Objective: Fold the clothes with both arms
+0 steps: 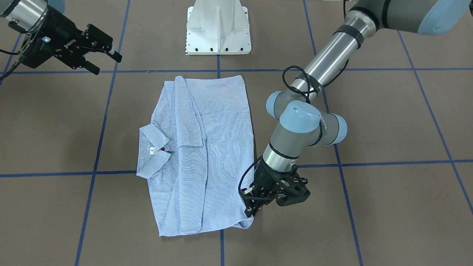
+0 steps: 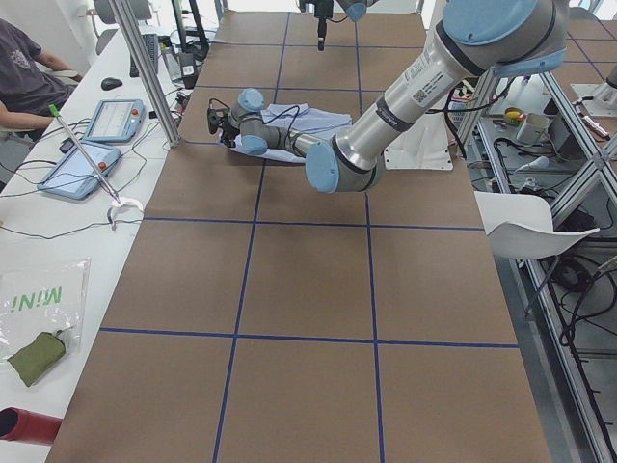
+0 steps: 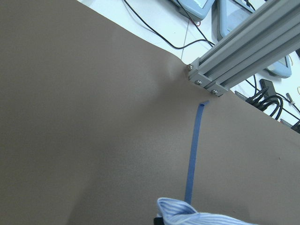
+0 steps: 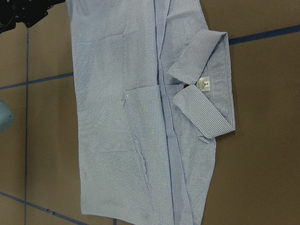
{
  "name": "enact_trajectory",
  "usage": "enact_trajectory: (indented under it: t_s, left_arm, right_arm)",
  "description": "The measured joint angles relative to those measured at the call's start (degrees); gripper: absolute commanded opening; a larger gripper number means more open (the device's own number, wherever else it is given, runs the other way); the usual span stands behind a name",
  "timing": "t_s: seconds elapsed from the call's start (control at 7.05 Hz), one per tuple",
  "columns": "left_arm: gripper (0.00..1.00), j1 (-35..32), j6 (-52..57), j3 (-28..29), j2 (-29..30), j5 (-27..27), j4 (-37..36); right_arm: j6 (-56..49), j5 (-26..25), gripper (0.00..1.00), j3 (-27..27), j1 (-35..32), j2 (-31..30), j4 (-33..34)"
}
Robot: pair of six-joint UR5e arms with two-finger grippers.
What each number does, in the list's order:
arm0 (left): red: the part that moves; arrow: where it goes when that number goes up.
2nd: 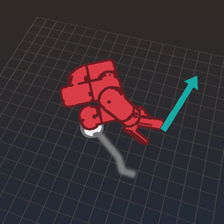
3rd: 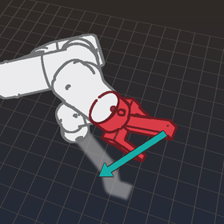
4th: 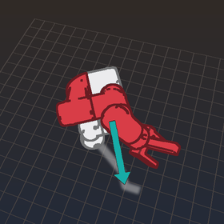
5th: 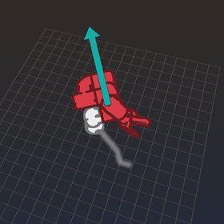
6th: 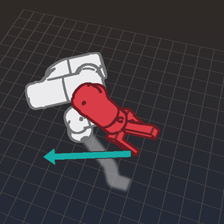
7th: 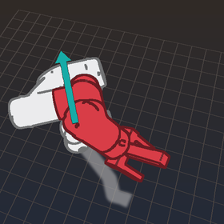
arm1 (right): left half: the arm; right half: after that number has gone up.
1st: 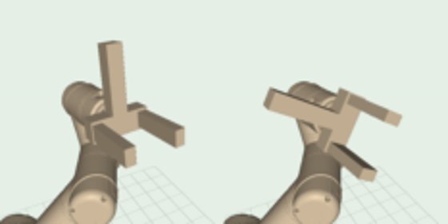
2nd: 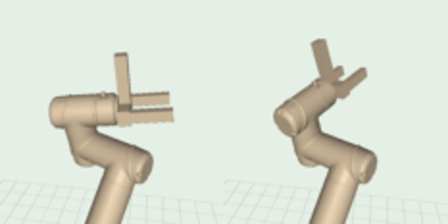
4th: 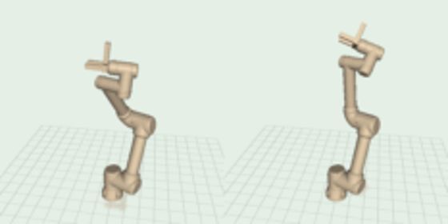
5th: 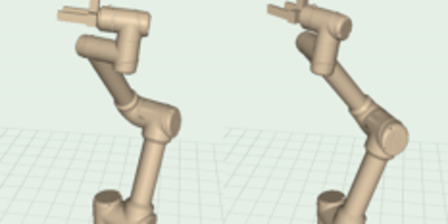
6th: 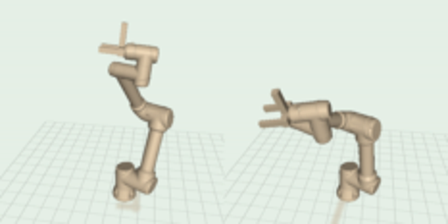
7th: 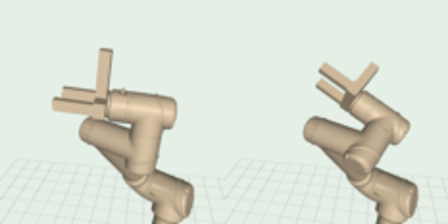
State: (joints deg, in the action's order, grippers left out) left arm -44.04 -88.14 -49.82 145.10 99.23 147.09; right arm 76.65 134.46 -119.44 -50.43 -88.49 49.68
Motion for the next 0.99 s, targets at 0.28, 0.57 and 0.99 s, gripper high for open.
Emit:
enact_trajectory:
  t_s: [0.28, 0.57, 0.99]
  left_arm:
    - [1.00, -0.3, 1.3, -1.4, -0.7, 0.5, 0.6]
    - [1.00, -1.7, 3.7, -8.2, -6.2, 5.0, -0.3]
    - [1.00, -3.8, 4.7, -21.2, -18.0, 10.9, -2.4]
  right_arm:
    - [-0.2, -0.3, 1.00, 2.9, -0.5, 2.5, 0.1]
    - [-0.5, -1.0, 1.00, 6.9, -0.1, 7.8, 2.5]
    - [-2.3, -9.8, 1.00, 8.4, 5.4, 18.0, 16.7]
